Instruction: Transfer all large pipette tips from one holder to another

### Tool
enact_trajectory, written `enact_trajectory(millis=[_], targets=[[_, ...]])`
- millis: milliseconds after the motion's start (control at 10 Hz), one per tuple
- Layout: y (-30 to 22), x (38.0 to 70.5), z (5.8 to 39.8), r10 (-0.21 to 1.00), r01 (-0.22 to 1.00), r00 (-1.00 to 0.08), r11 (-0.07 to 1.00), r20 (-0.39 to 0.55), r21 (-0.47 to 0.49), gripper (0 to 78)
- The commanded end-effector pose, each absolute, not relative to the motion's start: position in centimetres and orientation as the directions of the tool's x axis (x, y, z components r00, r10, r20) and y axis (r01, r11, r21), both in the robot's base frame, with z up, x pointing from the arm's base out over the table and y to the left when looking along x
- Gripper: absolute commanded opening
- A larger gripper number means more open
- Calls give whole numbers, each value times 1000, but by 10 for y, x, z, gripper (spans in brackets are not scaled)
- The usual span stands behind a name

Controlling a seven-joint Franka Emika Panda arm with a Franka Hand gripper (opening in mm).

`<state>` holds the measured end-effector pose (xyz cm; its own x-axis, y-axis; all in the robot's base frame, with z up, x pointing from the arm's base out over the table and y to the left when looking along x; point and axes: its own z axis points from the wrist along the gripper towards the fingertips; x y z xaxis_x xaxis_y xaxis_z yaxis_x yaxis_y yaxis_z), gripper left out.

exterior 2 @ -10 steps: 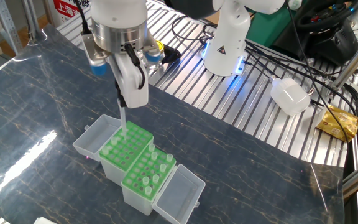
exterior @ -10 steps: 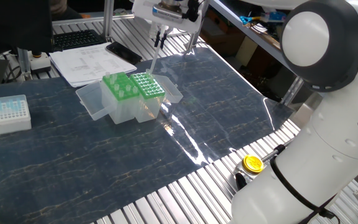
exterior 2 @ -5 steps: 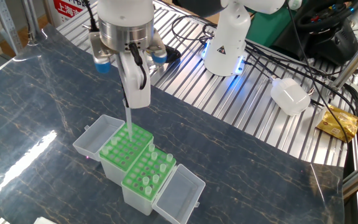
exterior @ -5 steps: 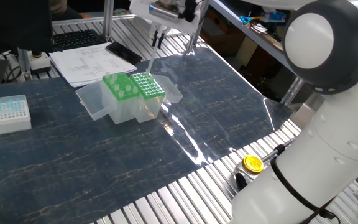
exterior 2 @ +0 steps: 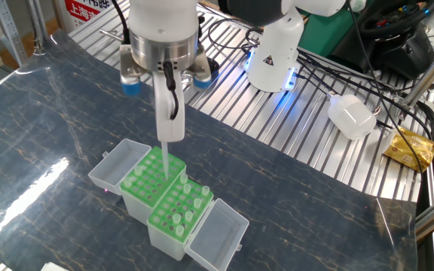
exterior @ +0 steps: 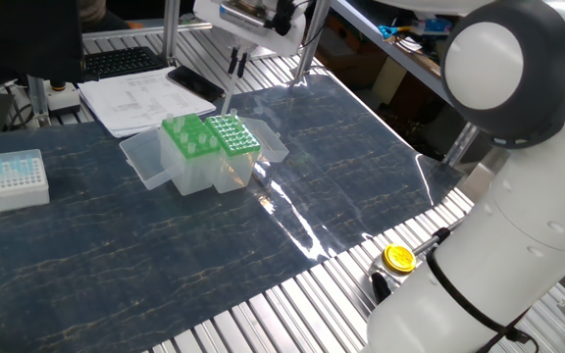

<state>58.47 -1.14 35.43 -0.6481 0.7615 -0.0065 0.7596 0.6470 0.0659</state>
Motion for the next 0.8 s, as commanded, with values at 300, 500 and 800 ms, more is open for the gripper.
enact_trajectory(millis=[300,500,800], targets=[[6,592,347,818,817,-574,572,13,79,11],[11,591,344,825,823,-565,562,14,79,11],[14,593,341,827,825,-561,559,10,83,11]])
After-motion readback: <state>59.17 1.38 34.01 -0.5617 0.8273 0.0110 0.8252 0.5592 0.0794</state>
